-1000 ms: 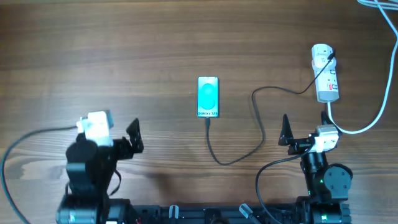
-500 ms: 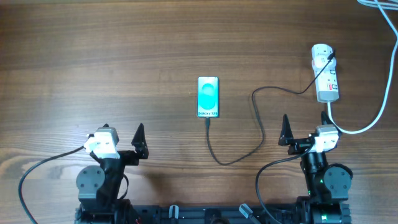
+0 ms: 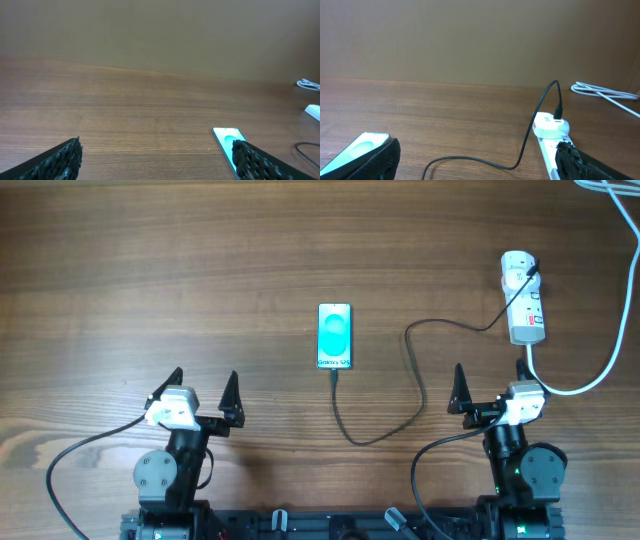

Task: Plug charger to phone and switch on socket

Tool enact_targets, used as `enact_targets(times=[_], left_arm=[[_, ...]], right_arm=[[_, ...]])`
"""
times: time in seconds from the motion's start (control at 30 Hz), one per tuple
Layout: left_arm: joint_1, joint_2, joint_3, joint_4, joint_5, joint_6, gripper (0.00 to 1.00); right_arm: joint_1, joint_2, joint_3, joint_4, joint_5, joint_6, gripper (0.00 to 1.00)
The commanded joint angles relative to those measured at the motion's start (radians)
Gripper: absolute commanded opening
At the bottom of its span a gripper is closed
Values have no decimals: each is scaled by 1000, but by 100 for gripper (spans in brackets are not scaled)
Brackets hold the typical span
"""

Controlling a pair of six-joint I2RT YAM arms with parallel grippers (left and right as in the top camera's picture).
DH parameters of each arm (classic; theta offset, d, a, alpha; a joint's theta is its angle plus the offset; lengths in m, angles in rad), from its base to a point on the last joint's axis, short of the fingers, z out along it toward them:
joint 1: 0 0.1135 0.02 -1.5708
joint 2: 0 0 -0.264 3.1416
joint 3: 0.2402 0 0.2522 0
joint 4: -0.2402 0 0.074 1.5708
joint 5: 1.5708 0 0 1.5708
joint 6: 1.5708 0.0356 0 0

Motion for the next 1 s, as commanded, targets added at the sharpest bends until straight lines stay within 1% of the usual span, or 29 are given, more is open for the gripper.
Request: enact_targets(times=[0.0,0.1,0.27,0.37,0.97], left_arm=[[6,-11,-11,6,14,89,100],[6,-11,-11,3,-1,108,100],[6,-11,-11,-3,-150,74,100],[6,-11,-11,-1,-181,75,100],[6,-11,-11,-1,-154,79,100]], right_arm=[[5,-10,-3,2,13,11,100],[5,-10,-3,2,13,11,100],[5,-10,-3,2,13,11,100],[5,-10,-3,2,13,11,100],[5,-10,-3,2,13,11,100]])
